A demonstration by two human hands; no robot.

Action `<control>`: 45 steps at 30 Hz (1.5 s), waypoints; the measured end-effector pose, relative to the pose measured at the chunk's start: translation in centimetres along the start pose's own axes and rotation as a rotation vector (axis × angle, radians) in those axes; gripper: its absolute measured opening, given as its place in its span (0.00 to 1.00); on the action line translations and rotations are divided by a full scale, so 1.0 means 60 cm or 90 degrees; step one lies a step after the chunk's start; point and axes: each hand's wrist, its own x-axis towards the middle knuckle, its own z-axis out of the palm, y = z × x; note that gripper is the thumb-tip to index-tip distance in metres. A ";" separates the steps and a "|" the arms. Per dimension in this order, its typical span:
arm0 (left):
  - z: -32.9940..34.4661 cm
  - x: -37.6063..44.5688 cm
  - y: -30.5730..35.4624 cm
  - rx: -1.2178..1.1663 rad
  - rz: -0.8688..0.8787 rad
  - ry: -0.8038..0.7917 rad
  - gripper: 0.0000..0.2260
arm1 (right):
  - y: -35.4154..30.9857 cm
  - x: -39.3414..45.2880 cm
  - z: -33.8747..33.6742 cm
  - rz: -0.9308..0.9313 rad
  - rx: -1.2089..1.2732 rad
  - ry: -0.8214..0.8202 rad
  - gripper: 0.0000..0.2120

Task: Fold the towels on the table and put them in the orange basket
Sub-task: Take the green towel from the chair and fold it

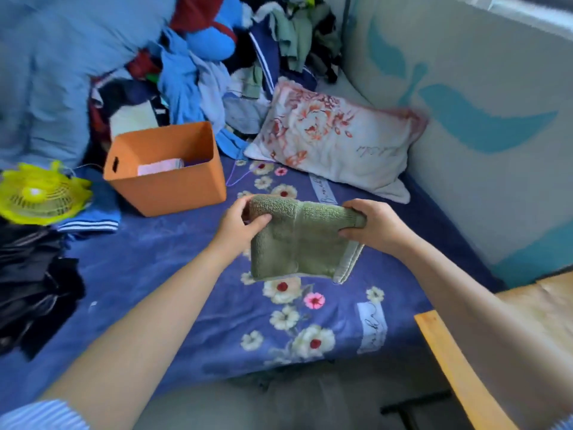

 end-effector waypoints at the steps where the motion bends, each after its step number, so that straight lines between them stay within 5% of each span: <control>1: -0.029 0.001 -0.013 0.001 -0.008 0.017 0.16 | -0.027 0.021 0.015 -0.011 0.002 -0.010 0.20; 11: -0.250 0.063 -0.125 0.026 -0.118 0.199 0.11 | -0.227 0.233 0.153 -0.135 -0.012 -0.033 0.22; 32: -0.448 0.541 -0.272 0.127 -0.237 0.291 0.14 | -0.323 0.771 0.306 -0.099 0.120 -0.016 0.21; 39: -0.480 0.693 -0.372 0.141 -0.303 0.221 0.19 | -0.320 0.914 0.389 -0.029 0.160 0.018 0.17; 45: -0.456 0.762 -0.490 0.181 -0.439 0.086 0.19 | -0.281 1.000 0.479 0.000 -0.015 -0.128 0.12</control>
